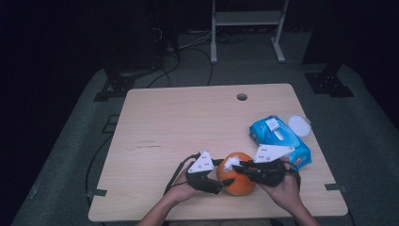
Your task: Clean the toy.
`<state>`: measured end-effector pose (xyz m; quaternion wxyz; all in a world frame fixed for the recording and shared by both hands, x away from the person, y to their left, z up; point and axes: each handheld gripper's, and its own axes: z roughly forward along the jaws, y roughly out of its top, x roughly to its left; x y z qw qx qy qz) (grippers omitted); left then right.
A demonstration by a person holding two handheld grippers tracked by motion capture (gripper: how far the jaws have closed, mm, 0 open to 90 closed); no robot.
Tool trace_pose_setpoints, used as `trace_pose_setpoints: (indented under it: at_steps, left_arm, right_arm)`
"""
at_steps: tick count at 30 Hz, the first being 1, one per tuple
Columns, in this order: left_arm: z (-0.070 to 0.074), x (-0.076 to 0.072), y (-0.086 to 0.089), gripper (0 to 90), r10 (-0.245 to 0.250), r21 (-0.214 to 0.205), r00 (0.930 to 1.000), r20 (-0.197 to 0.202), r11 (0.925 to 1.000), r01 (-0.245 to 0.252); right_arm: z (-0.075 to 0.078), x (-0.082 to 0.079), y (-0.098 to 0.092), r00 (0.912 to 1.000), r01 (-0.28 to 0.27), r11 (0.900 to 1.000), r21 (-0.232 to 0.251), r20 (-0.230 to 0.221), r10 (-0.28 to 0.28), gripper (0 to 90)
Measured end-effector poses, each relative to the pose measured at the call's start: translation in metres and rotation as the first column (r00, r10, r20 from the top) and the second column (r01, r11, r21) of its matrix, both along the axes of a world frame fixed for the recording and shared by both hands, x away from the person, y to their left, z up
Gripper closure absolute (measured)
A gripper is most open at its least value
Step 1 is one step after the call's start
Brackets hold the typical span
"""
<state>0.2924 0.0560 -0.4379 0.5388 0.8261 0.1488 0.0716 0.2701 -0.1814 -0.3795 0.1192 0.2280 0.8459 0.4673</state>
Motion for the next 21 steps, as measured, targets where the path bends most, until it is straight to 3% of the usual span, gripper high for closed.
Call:
trace_pose_setpoints:
  at_steps: [4, 6, 8, 10, 15, 19, 21]
  left_arm:
    - [-0.002, 0.002, 0.006, 29.4, -0.005, 0.007, 1.0000, -0.008, 1.0000, 0.005]
    - [-0.001, 0.005, 0.008, 21.1, -0.020, -0.010, 0.9994, -0.027, 0.9998, 0.019]
    - [0.002, 0.006, 0.006, 16.7, -0.013, -0.026, 0.9994, -0.031, 0.9996, 0.013]
    - [0.003, 0.005, 0.004, 17.0, -0.011, -0.016, 0.9995, -0.029, 0.9998, 0.010]
    - [-0.001, 0.006, 0.011, 26.9, -0.014, 0.030, 0.9999, -0.002, 0.9994, 0.014]
    - [-0.007, 0.008, 0.022, 27.7, -0.016, 0.054, 0.9994, -0.031, 0.9984, 0.018]
    - [-0.008, 0.010, 0.027, 25.1, -0.035, 0.047, 0.9973, -0.065, 0.9982, 0.038]
  right_arm:
    - [-0.005, 0.006, -0.023, 0.9979, 0.063, 0.9980, -0.005, -0.013, -0.063, 80.8]
    - [-0.011, 0.009, -0.031, 0.9950, 0.092, 0.9957, -0.012, -0.039, -0.092, 80.7]
    - [-0.015, 0.010, -0.032, 0.9946, 0.088, 0.9961, 0.011, -0.057, -0.087, 80.7]
    - [-0.013, 0.008, -0.025, 0.9966, 0.073, 0.9973, 0.005, -0.038, -0.073, 80.7]
    - [-0.007, 0.000, -0.009, 0.9997, 0.023, 0.9996, 0.013, -0.003, -0.023, 80.6]
    - [-0.012, 0.004, -0.011, 0.9996, 0.010, 0.9999, -0.008, -0.028, -0.010, 80.7]
    - [-0.017, 0.007, -0.016, 0.9985, 0.015, 0.9997, -0.018, -0.053, -0.016, 80.6]
